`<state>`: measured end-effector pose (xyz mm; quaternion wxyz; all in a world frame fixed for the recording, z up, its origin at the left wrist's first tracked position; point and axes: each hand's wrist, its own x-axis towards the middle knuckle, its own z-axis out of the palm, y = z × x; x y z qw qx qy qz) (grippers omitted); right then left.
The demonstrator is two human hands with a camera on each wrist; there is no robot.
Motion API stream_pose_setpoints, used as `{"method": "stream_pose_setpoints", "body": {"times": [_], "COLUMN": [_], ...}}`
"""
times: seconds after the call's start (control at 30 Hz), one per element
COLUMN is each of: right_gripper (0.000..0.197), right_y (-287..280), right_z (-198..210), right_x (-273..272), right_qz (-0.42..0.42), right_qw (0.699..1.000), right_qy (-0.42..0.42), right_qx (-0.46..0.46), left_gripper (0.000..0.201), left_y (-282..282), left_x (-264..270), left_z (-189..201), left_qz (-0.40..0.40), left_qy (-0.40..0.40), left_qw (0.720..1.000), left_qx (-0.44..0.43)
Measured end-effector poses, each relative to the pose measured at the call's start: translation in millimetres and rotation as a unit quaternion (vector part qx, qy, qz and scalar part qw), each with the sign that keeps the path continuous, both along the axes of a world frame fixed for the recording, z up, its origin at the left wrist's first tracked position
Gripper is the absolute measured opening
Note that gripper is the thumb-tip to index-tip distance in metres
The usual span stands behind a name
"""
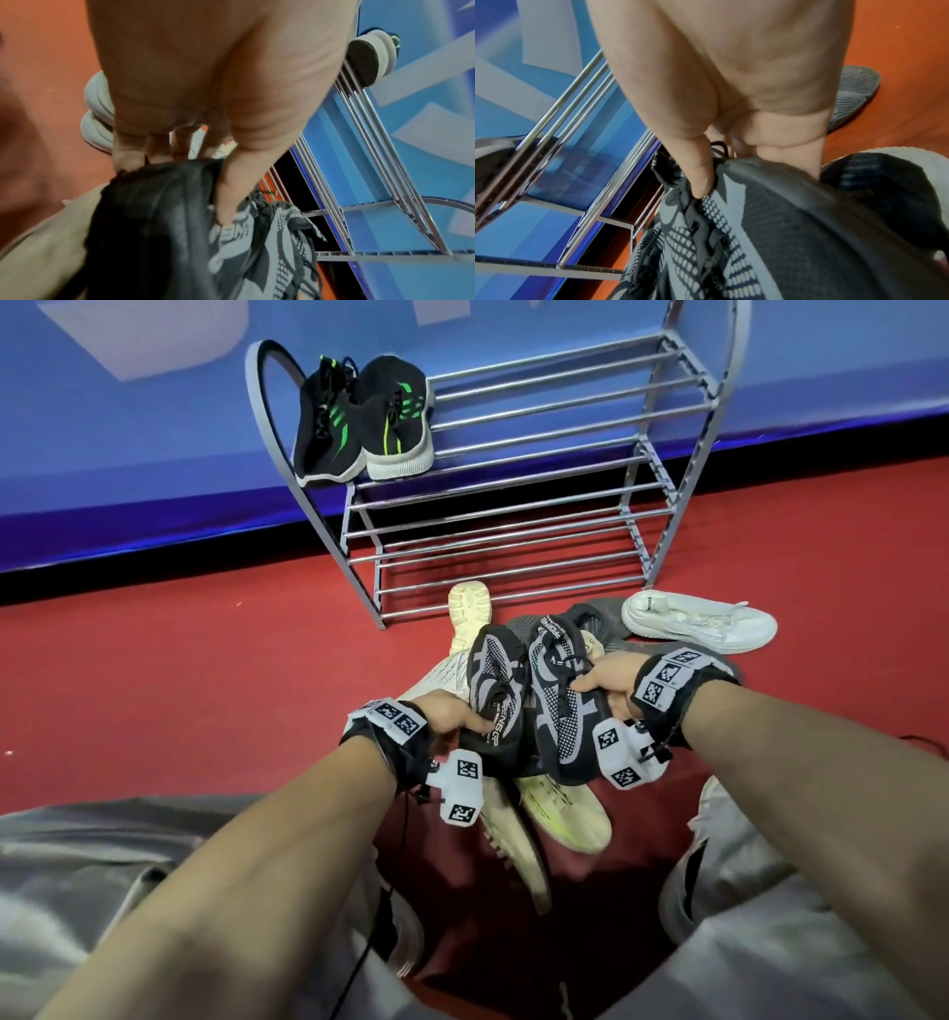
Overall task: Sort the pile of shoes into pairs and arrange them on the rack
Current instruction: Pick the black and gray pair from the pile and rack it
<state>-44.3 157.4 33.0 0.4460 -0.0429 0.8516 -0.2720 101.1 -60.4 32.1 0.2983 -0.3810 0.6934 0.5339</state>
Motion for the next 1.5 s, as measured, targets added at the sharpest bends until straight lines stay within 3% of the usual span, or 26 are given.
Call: {"method": "stream_pose_setpoints", "body": {"times": [0.1,0.23,0.33,0.43,0.53,0.63,0.77,0.9,1.03,1.1,1.2,1.5], "right_gripper": [0.055,0.028,0.015,0.012,0.024,0.022,0.031,0.027,0.037,0.031,0.007,0.007], "right_y": [6.7,6.9,0.5,-16.7,-38.6,-56.2,-73.3,-65.0,-43.0,-43.1,-46.5,-40.1], "right_z": [-7.9,8.2,13.3,15.8,18.7,23.1,27.1,25.7,15.8,8.6,6.8,30.9], "right_x": [-6.2,5.1,6.6,9.3,13.9,22.8,36.2,38.2,49.7,60.3,71.6,30.1], "right_qz": [-0.063,-0.239,-0.257,-0.264,-0.251,-0.19,-0.119,-0.097,0.062,0.044,-0.059,-0.151], "right_qw": [0.993,0.936,0.916,0.913,0.923,0.953,0.974,0.991,0.982,0.975,0.969,0.958], "right_qy": [-0.083,-0.202,-0.231,-0.221,-0.213,-0.157,-0.09,-0.086,-0.174,-0.218,-0.235,-0.205], "right_qx": [-0.051,-0.163,-0.205,-0.219,-0.199,-0.175,-0.172,-0.044,0.042,0.016,-0.05,-0.133], "left_gripper": [0.049,0.045,0.037,0.008,0.025,0.036,0.029,0.025,0.029,0.029,0.027,0.018], "left_y": [2.6,5.0,10.1,17.1,21.0,17.9,13.1,7.9,4.6,2.1,1.1,-12.1], "left_x": [-0.6,-4.6,-2.9,-1.8,-0.6,3.9,10.5,11.6,14.6,14.0,11.8,-9.1], "left_z": [15.8,14.5,10.5,9.3,16.4,19.8,16.6,13.5,17.8,17.0,19.4,64.6], "left_qz": [-0.006,0.022,0.03,0.016,0.037,0.086,0.103,0.138,0.154,0.157,0.16,0.232], "left_qy": [0.023,0.056,0.047,0.036,0.021,0.044,0.028,0.003,-0.009,-0.016,-0.016,0.051], "left_qw": [1.0,0.998,0.997,0.996,0.994,0.987,0.987,0.986,0.983,0.982,0.983,0.968], "left_qx": [-0.007,0.0,0.058,0.075,0.104,0.132,0.124,0.097,0.096,0.099,0.091,0.079]}}
